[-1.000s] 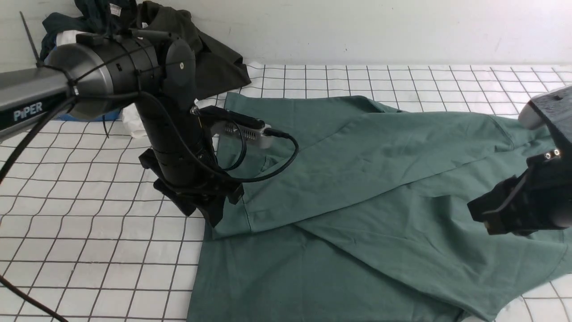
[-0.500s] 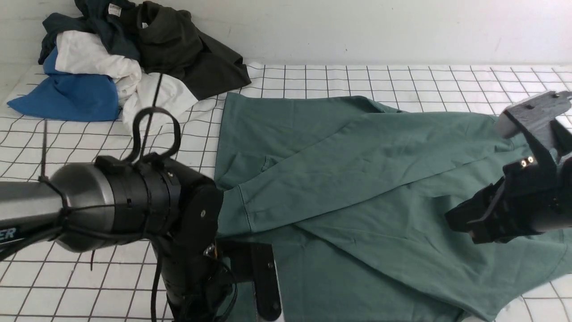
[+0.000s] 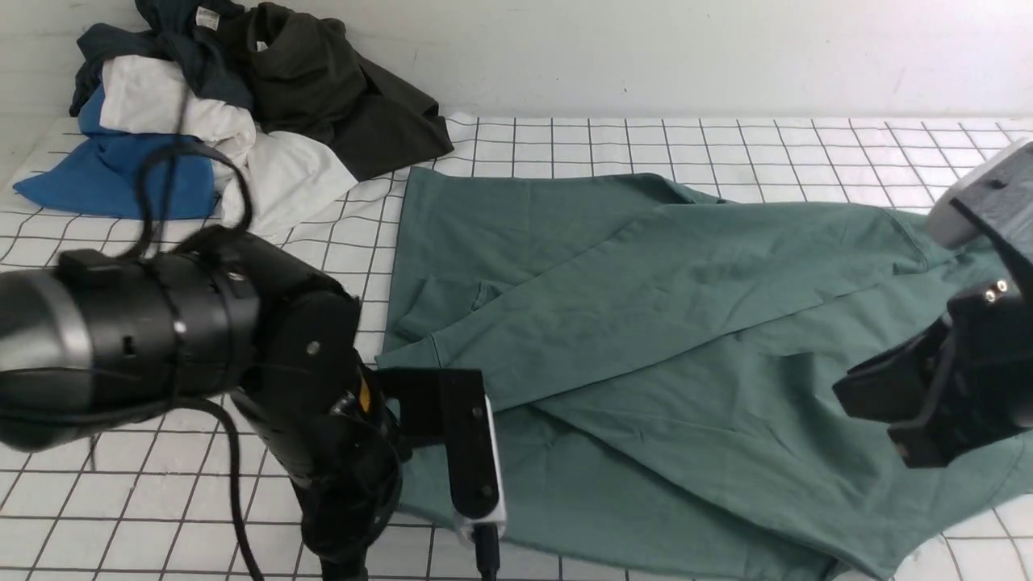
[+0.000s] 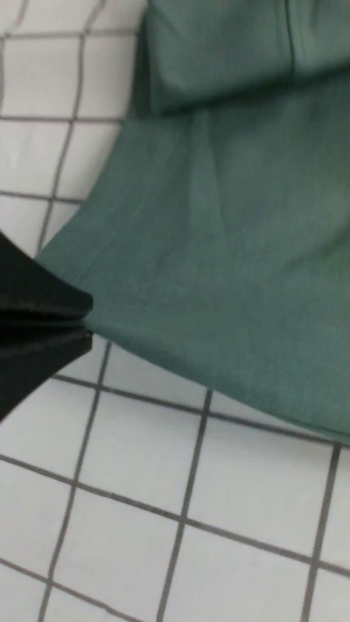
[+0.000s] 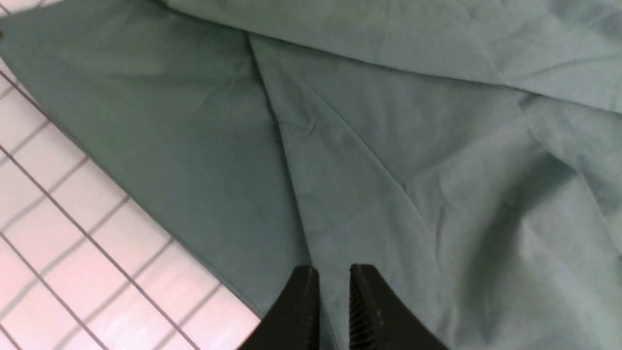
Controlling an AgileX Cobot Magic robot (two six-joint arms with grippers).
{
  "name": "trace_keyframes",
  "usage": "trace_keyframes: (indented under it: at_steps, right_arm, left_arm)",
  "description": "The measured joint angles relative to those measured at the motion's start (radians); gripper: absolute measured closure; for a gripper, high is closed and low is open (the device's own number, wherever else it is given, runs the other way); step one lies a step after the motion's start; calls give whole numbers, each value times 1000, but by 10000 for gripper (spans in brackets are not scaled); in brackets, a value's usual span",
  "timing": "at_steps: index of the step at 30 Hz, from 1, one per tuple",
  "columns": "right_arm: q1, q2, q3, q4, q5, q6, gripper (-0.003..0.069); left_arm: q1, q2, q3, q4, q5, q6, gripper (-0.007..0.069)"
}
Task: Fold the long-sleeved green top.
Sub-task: Use both arms simultaneously to clamp the lower edge of the clothing fabric, then use both arms to drag the lower edge of the fabric forward and fold it over the upper edge
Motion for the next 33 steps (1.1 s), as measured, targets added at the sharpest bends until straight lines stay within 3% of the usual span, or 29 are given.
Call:
trace_keyframes:
  at_steps: [1,5,6,9,10,11,12,15,17,19,23,24,25,28,30,33]
  right_arm:
    - [0,-2,0,-18,7,-1,583]
    - [0,48,20,-282,66,22,547]
    - [0,48,22,-282,67,24,542]
    - [0,134,91,-488,37,93,400]
    - [0,145,95,-510,33,97,390]
    - [0,195,135,-606,-19,135,300]
    - [0,219,147,-650,-57,158,256]
    - [0,296,164,-783,-164,229,185]
    - [0,337,164,-841,-207,273,179]
    - [0,414,164,-916,-262,330,215]
    - [0,473,160,-947,-263,353,305]
    - [2,482,158,-948,-262,354,375]
    - [2,482,158,-948,-262,354,384]
    - [9,484,158,-946,-254,363,556]
    - [9,479,156,-951,-255,394,624]
    - [9,438,149,-969,-224,455,654]
  left_arm:
    - [3,-12,0,1,0,-1,629]
    - [82,-117,0,-10,-7,-2,629]
    - [89,-119,0,-12,-8,-2,629]
    - [141,-146,0,-31,-12,-2,629]
    - [144,-147,0,-31,-12,-2,629]
    - [164,-148,0,-41,-12,-2,629]
    - [169,-148,0,-44,-12,-2,629]
    - [172,-150,0,-48,-12,-2,631]
    - [172,-150,0,-52,-12,-2,631]
    - [172,-150,0,-63,-11,-2,631]
    - [172,-150,0,-71,-5,-2,631]
    - [172,-150,0,-74,-4,-2,631]
    - [172,-150,0,-74,-4,-2,631]
    - [172,-150,0,-76,0,-2,631]
    - [172,-150,0,-77,12,-3,631]
    - [172,-160,-4,-78,43,-28,631]
